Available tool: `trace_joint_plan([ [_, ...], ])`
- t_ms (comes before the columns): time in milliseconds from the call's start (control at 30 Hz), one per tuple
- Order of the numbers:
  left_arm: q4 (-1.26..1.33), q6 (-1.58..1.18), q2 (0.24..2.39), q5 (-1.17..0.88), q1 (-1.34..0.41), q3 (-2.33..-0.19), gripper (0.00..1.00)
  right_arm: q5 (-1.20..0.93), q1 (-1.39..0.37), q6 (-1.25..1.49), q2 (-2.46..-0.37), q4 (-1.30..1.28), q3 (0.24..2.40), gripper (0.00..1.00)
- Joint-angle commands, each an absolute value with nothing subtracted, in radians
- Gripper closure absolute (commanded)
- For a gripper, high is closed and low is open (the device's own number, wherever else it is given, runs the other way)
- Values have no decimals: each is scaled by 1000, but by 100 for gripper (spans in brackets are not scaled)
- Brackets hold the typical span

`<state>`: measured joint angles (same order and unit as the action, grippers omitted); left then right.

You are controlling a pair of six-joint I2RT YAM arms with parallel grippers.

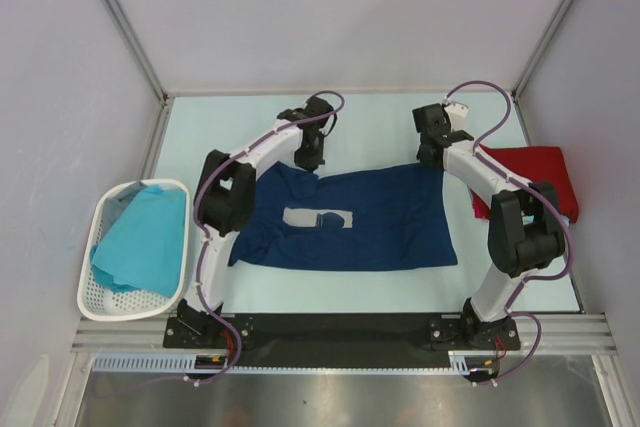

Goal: Fold and stack the t-shirts
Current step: Grap the side of the flattened tshirt furthest away from the robot with both arms

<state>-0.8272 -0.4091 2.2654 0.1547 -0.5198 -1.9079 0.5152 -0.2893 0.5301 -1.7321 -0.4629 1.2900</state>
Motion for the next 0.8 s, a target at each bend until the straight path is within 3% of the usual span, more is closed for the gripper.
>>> trace_joint_plan([
  [0,-813,-405,2175,184,-526,-1888,100,540,-296,528,-1715,-440,1295,100],
  [67,-811,-403,2166,187,-526,-1884,97,538,-299,529,-1717,-440,1295,100],
  [133,-815,-403,2158,193,-528,-1881,80,540,-301,529,-1717,-440,1293,100],
  [267,-813,-402,2140,186,-531,-1884,64,543,-304,529,-1713,-439,1290,100],
  [767,-811,-403,2172,167,-577,-1859,63,546,-304,531,-1704,-436,1279,100],
])
